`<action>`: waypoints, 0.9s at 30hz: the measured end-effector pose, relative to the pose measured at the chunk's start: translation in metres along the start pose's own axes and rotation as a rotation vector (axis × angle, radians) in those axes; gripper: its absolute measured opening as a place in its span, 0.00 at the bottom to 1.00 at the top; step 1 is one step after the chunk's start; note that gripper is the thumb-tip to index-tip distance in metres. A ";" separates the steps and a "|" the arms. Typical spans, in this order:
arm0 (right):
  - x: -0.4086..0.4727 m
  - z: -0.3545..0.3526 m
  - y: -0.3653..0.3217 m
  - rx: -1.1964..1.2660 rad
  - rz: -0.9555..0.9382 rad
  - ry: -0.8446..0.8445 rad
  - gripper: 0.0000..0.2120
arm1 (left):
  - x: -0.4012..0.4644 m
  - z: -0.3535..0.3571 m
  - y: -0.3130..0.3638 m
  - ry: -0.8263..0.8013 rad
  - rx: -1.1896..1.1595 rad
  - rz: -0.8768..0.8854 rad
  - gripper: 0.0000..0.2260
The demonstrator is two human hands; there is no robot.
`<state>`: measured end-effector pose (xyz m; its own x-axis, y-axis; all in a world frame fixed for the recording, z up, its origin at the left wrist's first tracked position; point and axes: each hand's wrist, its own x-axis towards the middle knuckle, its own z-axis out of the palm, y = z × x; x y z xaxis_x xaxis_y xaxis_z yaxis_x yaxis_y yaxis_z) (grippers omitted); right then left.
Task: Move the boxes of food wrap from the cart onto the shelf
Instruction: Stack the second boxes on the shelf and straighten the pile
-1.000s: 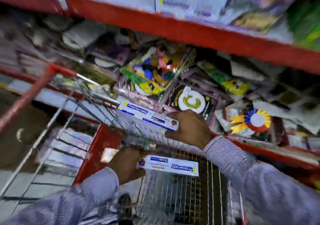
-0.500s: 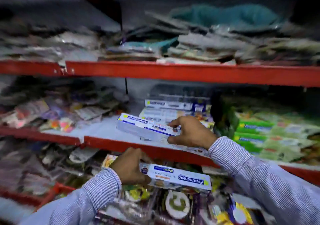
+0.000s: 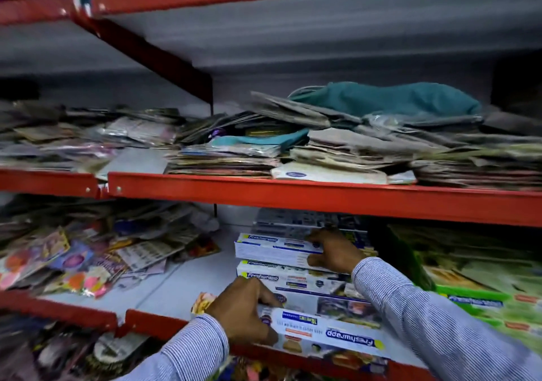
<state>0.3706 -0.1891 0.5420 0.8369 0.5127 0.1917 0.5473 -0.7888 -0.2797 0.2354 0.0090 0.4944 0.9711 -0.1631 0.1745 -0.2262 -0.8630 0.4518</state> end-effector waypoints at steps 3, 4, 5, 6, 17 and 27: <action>0.015 0.008 0.011 -0.017 0.019 -0.016 0.26 | 0.006 0.000 -0.003 -0.001 -0.004 0.012 0.21; 0.020 0.010 0.015 -0.013 0.023 -0.011 0.27 | 0.009 0.001 -0.005 -0.001 -0.005 0.017 0.21; 0.022 0.011 0.017 -0.016 0.025 0.001 0.26 | 0.011 0.001 -0.006 0.000 -0.004 0.022 0.21; 0.025 0.012 0.020 -0.026 0.019 0.012 0.25 | 0.015 0.003 -0.009 0.003 -0.010 0.027 0.21; 0.028 -0.007 0.031 0.006 -0.011 -0.006 0.20 | 0.064 -0.015 0.004 0.062 -0.065 0.018 0.18; -0.009 -0.022 0.029 -0.090 -0.006 0.159 0.16 | 0.112 -0.016 0.014 0.207 -0.065 0.017 0.18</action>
<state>0.3787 -0.2243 0.5531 0.8179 0.4631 0.3414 0.5433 -0.8168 -0.1938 0.3394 -0.0140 0.5340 0.9320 -0.0703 0.3555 -0.2536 -0.8273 0.5013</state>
